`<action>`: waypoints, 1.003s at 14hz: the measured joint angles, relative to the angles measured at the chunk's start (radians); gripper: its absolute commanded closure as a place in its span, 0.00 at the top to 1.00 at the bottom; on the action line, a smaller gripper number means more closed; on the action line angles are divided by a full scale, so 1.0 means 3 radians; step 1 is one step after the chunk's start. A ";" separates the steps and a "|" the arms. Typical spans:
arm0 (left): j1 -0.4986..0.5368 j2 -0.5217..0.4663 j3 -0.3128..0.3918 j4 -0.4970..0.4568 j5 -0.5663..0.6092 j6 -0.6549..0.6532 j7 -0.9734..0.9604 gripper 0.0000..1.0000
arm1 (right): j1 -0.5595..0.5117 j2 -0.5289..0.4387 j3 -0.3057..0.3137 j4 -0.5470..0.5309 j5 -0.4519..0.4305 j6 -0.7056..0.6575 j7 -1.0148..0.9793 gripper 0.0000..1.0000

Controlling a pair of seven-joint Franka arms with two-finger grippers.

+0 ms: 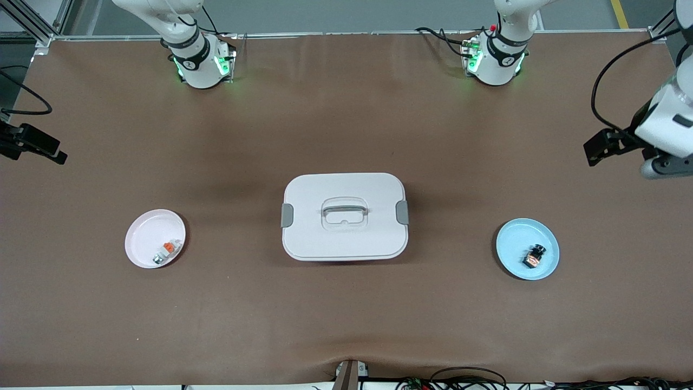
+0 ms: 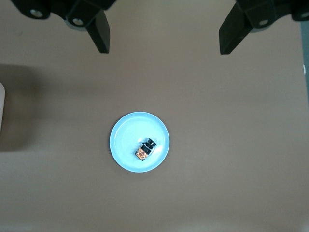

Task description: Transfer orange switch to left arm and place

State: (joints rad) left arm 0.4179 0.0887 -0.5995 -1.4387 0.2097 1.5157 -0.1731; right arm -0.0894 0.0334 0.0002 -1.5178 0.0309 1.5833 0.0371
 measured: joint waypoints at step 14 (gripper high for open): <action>-0.1474 -0.0442 0.1674 -0.0286 -0.0500 -0.0140 0.0627 1.00 | 0.0004 -0.0002 -0.0020 -0.0004 -0.0019 0.0019 -0.0510 1.00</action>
State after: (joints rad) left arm -0.0242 -0.0439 -0.0972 -1.5245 0.0597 1.4735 0.0150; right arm -0.0884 0.0327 -0.0058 -1.5191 0.0252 1.5889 -0.1157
